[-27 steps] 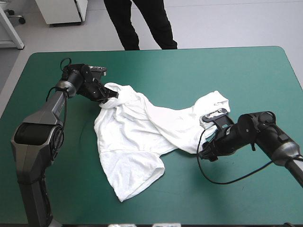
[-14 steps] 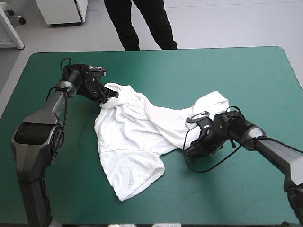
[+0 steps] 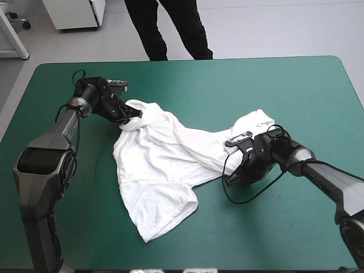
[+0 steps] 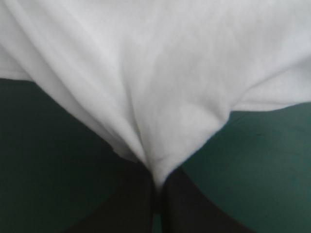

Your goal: Fold the cloth

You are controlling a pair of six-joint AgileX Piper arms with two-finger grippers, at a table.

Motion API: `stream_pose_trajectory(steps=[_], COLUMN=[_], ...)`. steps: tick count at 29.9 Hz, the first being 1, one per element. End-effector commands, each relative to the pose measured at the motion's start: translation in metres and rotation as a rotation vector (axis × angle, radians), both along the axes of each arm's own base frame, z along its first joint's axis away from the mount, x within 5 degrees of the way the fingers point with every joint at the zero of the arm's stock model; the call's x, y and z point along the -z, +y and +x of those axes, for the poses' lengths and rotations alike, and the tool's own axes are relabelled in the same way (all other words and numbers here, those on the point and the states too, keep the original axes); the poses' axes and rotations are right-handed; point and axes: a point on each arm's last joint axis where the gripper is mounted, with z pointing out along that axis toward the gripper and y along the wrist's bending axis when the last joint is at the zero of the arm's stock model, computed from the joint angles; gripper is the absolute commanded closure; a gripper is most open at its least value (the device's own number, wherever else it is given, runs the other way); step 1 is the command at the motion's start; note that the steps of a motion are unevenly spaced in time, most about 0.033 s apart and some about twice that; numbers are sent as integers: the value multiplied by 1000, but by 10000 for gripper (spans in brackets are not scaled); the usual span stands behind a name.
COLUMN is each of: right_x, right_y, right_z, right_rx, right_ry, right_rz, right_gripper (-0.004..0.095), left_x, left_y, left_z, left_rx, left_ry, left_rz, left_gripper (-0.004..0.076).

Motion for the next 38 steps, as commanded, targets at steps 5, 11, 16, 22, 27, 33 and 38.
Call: stream_pose_trajectory(steps=[5,11,16,22,27,33,38], right_x=[-79,-186,-269,-345,-389,-422,-434], right_y=[3,-9,-23,-36,-51,-76,-94], right_z=[13,11,-4,-31,-62,-116,-160], right_rx=[-8,42,82,115,125,132,129], right_ry=[-159,-467,-716,-960,-1140,-1309,-1363], right_rz=[27,64,113,242,331,420,489], right_gripper=[925,925,925,925,925,925,925], left_x=[-89,-162,-233,-327,-387,-436,-455], left_y=[1,6,10,18,20,25,31], left_z=[-25,-64,-113,-184,-241,-311,-361], left_rx=[6,16,34,44,66,116,122], left_ry=[-195,-365,-566,-878,-1124,-1388,-1524], left_rz=[-33,-49,-85,-122,-203,-246,-253], left_gripper=[733,733,733,733,733,733,733])
